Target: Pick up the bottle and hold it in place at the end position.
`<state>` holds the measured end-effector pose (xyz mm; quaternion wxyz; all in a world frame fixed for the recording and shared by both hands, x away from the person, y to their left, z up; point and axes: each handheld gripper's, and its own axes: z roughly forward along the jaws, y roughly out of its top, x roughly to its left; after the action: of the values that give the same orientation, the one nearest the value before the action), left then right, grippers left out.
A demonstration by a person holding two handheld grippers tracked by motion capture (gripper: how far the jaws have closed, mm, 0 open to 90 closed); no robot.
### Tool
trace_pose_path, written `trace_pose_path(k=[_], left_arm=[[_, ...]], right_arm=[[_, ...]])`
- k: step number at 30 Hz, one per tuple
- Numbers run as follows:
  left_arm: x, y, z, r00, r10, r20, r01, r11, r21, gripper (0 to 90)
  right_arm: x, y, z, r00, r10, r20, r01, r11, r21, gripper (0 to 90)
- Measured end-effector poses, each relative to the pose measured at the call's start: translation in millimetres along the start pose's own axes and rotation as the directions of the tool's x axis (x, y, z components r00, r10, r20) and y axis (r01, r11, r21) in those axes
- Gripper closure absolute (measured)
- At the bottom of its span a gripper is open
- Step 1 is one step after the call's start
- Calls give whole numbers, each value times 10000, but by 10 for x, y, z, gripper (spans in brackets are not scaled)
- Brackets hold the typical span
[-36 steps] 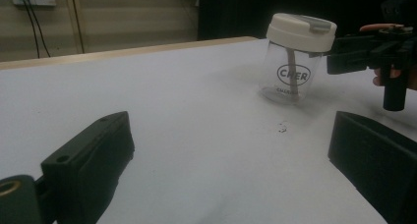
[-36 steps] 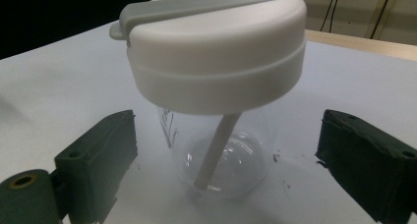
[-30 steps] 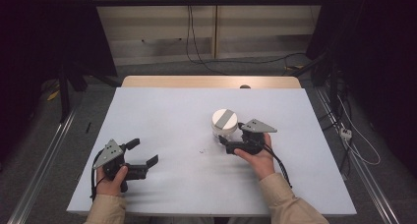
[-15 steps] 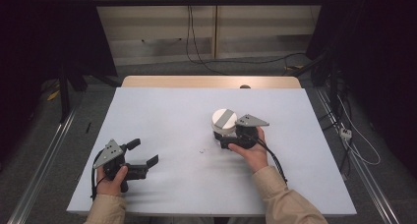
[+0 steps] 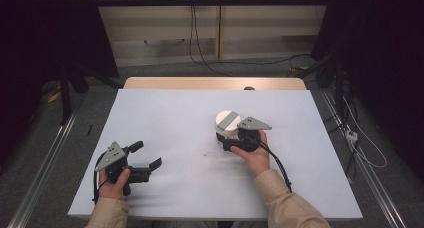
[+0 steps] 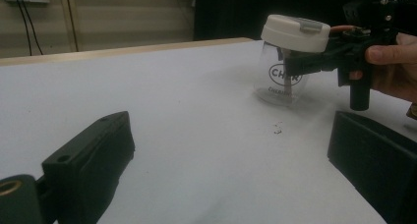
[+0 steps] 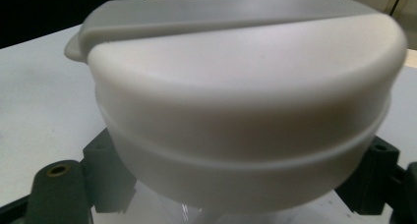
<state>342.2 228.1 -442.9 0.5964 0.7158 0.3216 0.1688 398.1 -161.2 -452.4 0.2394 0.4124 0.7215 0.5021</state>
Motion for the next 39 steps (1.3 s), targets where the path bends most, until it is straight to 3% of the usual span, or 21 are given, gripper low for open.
trace_pose_path(k=[18, 39], left_arm=[[-1, 5, 5, 10000, 24, -19, -24, 10000, 11, 33], [10, 14, -4, 10000, 50, -10, -50, 10000, -50, 33]], right_arm=[[18, 33, -6, 9993, 270, 258, -257, 9985, -476, 184], [143, 190, 202, 9990, -213, 405, 226, 9992, -321, 185]])
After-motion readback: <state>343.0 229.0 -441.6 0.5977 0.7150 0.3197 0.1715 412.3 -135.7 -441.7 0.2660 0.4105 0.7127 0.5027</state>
